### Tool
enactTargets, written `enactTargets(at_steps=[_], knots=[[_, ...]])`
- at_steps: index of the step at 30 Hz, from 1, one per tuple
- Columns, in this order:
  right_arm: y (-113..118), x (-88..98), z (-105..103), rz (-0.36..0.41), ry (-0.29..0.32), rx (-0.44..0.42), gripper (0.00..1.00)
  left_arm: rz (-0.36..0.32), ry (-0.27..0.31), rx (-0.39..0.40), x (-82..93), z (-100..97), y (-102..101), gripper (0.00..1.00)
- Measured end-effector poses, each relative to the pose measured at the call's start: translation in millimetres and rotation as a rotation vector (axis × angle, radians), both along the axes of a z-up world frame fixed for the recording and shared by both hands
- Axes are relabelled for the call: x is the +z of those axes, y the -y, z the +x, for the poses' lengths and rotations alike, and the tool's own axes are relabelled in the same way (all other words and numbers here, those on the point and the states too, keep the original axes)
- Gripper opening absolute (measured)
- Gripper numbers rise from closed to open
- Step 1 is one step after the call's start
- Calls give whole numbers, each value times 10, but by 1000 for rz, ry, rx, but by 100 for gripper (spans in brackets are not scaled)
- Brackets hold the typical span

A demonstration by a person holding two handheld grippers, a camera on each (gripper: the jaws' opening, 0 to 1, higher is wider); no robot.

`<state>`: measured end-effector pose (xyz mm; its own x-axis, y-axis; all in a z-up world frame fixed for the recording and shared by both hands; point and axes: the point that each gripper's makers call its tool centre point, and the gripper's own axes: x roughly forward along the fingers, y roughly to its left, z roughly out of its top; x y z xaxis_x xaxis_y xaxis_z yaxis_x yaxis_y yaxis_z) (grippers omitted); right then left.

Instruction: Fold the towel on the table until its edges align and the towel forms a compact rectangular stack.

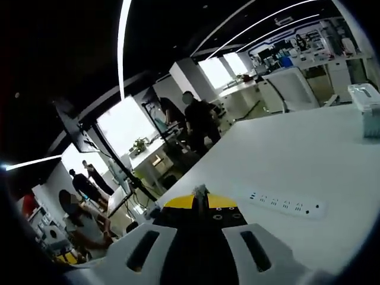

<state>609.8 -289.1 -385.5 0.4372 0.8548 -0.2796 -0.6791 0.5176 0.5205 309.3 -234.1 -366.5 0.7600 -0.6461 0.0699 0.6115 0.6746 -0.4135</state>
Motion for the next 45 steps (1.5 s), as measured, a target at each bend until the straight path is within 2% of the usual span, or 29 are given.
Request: enactTargets(at_steps=[4,10,16,17,19,21,22,25,29,32,34,39,45], knots=[[-109,-42,-1,-11,1,4,2,-23,-7,-5,-27,3,-141,3],[-246,-102,-25,-9,-9,6,2,-10,-30,0,-123,-12,-352,3],[-443,-203,-134,-59,-17,41,2,-6,-51,11,-262,-54,-553,2],[-454,-218,-119,-76,-4,41,2,-12,-57,17,-280,-61,-587,2],[-516,-203,-124,-54,-17,55,2,-26,-75,39,-342,-56,-686,2],[-618,-143,-146,0,-22,69,2,-63,-81,47,-380,-37,-754,2],[-645,-153,-148,-6,-21,72,2,-87,-93,48,-403,-19,-784,2],[-705,-226,-114,-47,-21,70,2,-79,-100,62,-438,11,-839,2],[-802,-260,-66,0,-74,63,2,-81,-88,69,-395,-12,-911,1],[-879,-333,-80,-25,-74,75,2,-91,-94,71,-416,-8,-959,1],[-917,-400,-91,-52,-74,87,2,-80,-103,77,-456,-7,-989,1],[-976,-504,-65,-50,-116,93,2,-60,-122,93,-532,-40,-1025,1],[-1052,-681,-72,-93,-143,105,2,-26,-165,100,-727,-59,-1047,2]])
